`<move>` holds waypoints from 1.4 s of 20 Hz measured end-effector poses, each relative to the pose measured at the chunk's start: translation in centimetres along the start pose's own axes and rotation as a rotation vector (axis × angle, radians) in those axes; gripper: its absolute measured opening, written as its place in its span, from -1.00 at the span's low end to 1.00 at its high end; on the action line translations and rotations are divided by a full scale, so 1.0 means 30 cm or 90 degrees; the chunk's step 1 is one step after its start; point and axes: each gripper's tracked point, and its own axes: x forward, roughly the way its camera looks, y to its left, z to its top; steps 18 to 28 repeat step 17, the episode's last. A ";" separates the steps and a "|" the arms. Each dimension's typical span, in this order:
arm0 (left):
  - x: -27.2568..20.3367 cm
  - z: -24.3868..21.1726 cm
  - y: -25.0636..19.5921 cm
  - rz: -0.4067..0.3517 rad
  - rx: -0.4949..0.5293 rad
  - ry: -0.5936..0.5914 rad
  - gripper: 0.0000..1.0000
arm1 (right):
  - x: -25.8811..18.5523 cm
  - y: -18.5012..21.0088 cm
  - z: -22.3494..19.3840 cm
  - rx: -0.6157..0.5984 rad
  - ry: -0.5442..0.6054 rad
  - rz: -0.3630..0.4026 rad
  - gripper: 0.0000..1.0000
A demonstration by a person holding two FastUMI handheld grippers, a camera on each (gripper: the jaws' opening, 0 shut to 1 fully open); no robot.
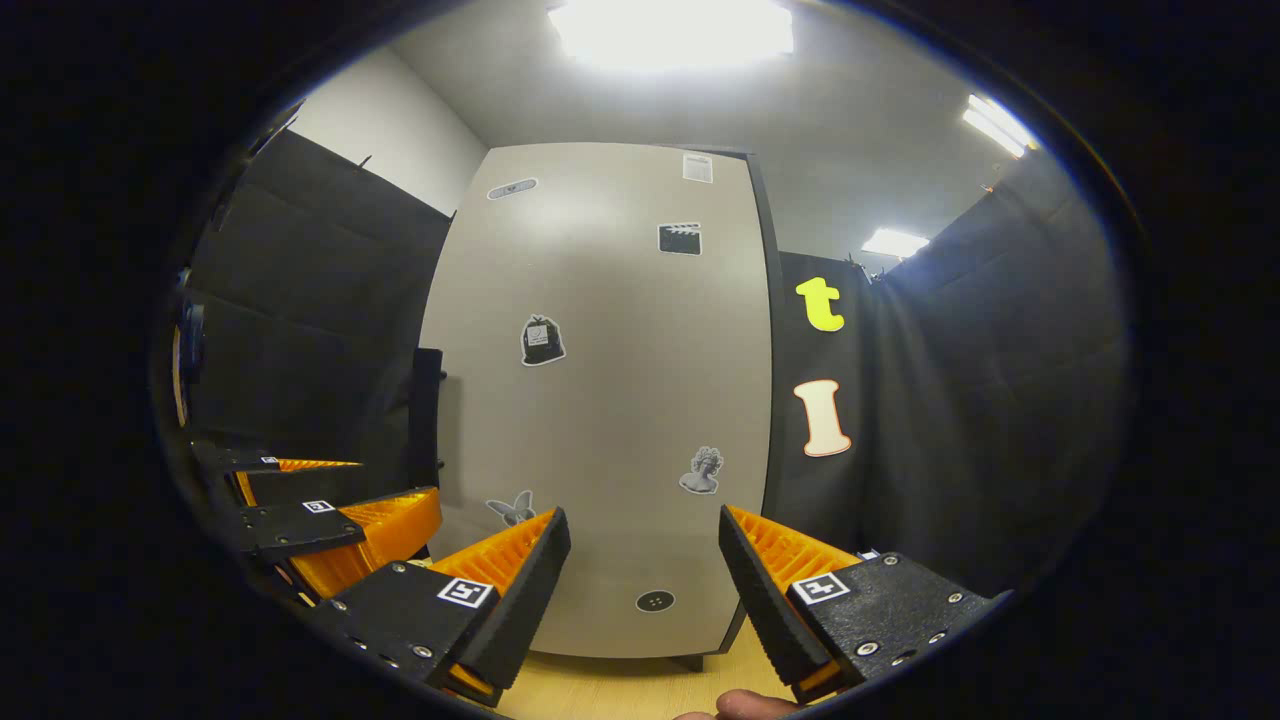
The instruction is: Open the cabinet door with the right hand, grasp the bottle in the cabinet with the left hand and place it on the coaster, then close the cabinet door with the right hand.
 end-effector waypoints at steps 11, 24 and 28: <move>0.002 0.010 -0.005 -0.001 0.011 -0.013 0.78 | 0.012 0.007 -0.024 0.012 0.022 0.006 0.85; 0.007 0.001 -0.001 0.002 0.011 -0.007 0.78 | 0.013 0.003 -0.048 0.016 0.045 0.001 0.85; 0.007 0.001 -0.001 0.002 0.011 -0.007 0.78 | 0.013 0.003 -0.048 0.016 0.045 0.001 0.85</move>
